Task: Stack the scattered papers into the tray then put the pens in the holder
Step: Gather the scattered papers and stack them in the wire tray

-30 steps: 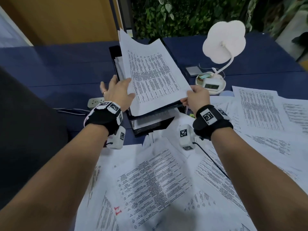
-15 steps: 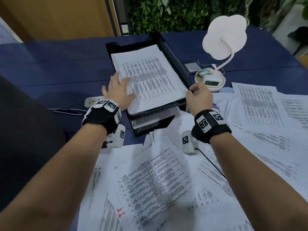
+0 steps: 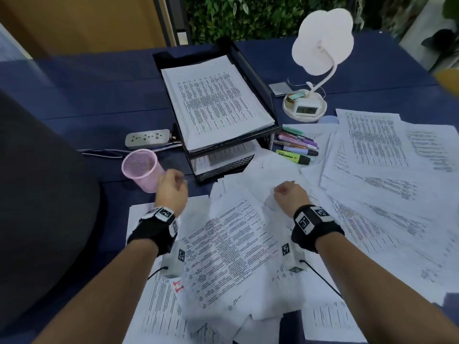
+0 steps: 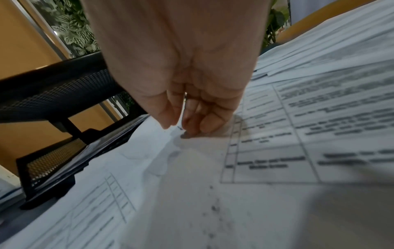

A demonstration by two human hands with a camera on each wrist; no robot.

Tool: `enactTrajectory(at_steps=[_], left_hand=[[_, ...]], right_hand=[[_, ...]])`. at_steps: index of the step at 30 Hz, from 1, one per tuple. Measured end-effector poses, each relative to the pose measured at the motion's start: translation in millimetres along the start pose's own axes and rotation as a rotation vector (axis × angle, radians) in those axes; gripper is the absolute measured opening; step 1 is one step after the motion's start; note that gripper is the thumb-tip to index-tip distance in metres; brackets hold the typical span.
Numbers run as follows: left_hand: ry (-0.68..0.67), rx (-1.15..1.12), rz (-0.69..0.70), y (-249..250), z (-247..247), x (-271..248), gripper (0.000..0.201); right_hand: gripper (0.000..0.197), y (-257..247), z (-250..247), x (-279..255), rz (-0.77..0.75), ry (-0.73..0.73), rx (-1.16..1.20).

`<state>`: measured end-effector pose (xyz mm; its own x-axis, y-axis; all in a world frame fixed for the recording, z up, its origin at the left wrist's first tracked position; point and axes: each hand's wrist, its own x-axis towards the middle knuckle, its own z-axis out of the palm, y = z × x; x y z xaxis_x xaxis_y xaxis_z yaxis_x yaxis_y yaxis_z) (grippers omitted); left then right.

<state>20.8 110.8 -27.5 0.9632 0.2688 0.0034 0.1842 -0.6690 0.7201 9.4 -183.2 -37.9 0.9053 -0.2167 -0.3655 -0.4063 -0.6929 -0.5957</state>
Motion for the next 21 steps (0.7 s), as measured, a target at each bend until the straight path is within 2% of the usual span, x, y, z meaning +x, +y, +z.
enactTrajectory(at_steps=[2,5,7,10,12,16,19,21], left_hand=[[-0.181,0.134,0.0,-6,9,-11,0.023],[-0.468,0.378,-0.001,-5,22,-30,0.052],[-0.52,0.438,-0.014,2,27,-38,0.066],[-0.565,0.434,-0.046,10,32,-44,0.074],[-0.608,0.474,-0.065,15,34,-45,0.068],[-0.663,0.396,-0.054,19,36,-46,0.032],[-0.572,0.289,-0.062,22,33,-45,0.019],[-0.483,0.231,-0.09,26,30,-42,0.017]], right_hand=[[0.027,6,2,-5,-0.005,-0.013,-0.019],[0.037,10,4,-8,-0.033,0.007,-0.118],[0.043,11,4,-9,-0.01,-0.011,-0.188],[0.048,16,2,-13,-0.011,-0.075,-0.231],[0.051,19,2,-14,-0.061,-0.114,-0.261],[0.051,24,-4,-17,-0.075,-0.102,-0.169],[0.048,29,-9,-23,-0.09,-0.039,-0.105],[0.058,31,-12,-28,-0.104,-0.033,-0.086]])
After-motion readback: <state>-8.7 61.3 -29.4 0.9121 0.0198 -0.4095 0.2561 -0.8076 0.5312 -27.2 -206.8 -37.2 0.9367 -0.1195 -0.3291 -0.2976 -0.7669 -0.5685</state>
